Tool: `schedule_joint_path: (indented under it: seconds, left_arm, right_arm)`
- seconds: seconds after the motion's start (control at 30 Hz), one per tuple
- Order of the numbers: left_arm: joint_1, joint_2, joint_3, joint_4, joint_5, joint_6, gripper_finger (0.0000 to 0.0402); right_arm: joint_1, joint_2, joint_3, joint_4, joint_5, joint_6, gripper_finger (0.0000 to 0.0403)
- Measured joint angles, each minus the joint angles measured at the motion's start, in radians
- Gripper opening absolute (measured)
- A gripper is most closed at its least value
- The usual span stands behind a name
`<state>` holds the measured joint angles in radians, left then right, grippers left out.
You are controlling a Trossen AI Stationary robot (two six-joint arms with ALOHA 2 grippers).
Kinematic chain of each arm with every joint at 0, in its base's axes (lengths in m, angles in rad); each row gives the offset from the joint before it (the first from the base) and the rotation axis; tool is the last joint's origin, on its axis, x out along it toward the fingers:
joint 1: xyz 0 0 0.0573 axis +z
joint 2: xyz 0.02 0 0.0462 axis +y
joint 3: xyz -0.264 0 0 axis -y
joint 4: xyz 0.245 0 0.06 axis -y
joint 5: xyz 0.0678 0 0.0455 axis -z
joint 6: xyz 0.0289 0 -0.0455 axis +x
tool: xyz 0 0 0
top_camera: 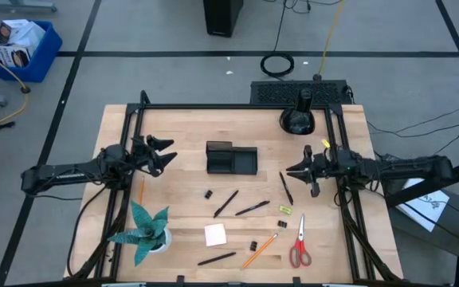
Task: Pick and place office supplies into organizer
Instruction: Put the black binder clip into the black desk organizer
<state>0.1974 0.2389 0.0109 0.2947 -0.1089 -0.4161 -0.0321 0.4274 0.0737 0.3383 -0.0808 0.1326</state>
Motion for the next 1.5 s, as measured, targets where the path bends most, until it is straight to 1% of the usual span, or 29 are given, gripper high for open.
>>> schedule_joint_path:
  seconds: [0.17,0.27,0.37,0.53,0.63,0.67,0.73,0.8,0.87,0.97,1.1,1.2,1.27,1.37,1.43,1.5]
  left_arm:
    - [0.000,0.038,0.000,-0.013,0.004,0.008,0.0351]
    - [0.000,0.060,0.000,-0.012,0.004,0.007,0.0351]
    - [0.000,0.076,0.000,-0.007,0.004,0.006,0.0351]
    - [0.000,0.084,0.000,-0.005,0.004,-0.001,0.0351]
    - [0.000,0.084,0.000,-0.005,0.004,-0.002,0.0351]
    - [0.000,0.084,0.000,-0.005,0.004,-0.002,0.0351]
    - [0.000,0.084,0.000,-0.006,0.004,-0.006,0.0351]
    - [0.000,0.084,0.000,-0.008,0.005,-0.007,0.0351]
    - [0.000,0.084,0.000,-0.013,0.012,-0.005,0.0351]
    - [0.000,0.084,0.000,-0.033,0.012,-0.006,0.0351]
    - [0.000,0.084,0.000,-0.043,0.012,-0.007,0.0351]
    - [0.000,0.084,0.000,-0.046,0.013,-0.007,0.0351]
    - [0.000,0.084,0.000,-0.046,0.012,-0.008,0.0351]
    - [0.000,0.084,0.000,-0.046,0.013,-0.008,0.0351]
    - [0.000,0.084,0.000,-0.046,0.014,-0.008,0.0351]
    - [0.000,0.084,0.000,-0.048,0.021,-0.007,0.0351]
  right_arm:
    - [0.168,0.115,0.053,0.023,0.192,0.009,0.0059]
    - [0.282,0.208,0.096,0.034,0.308,-0.004,0.0059]
    - [0.386,0.304,0.162,0.065,0.412,-0.032,0.0059]
    - [0.524,0.466,0.300,0.061,0.543,-0.085,0.0059]
    - [0.597,0.553,0.383,-0.073,0.669,-0.065,0.0059]
    - [0.617,0.578,0.408,-0.143,0.711,-0.027,0.0059]
    - [0.653,0.626,0.456,-0.248,0.760,0.074,0.0059]
    - [0.685,0.677,0.493,-0.289,0.764,0.160,0.0059]
    - [0.717,0.741,0.523,-0.293,0.764,0.204,0.0059]
    - [0.747,0.838,0.591,-0.285,0.765,0.206,0.0059]
    - [0.755,0.950,0.687,-0.292,0.754,0.207,0.0060]
    - [0.758,1.019,0.776,-0.372,0.714,0.260,0.0071]
    - [0.768,1.063,0.829,-0.504,0.703,0.343,0.0089]
    - [0.781,1.129,0.881,-0.687,0.647,0.510,0.0125]
    - [0.791,1.156,0.901,-0.769,0.615,0.656,0.0147]
    - [0.800,1.179,0.916,-0.802,0.574,0.760,0.0160]
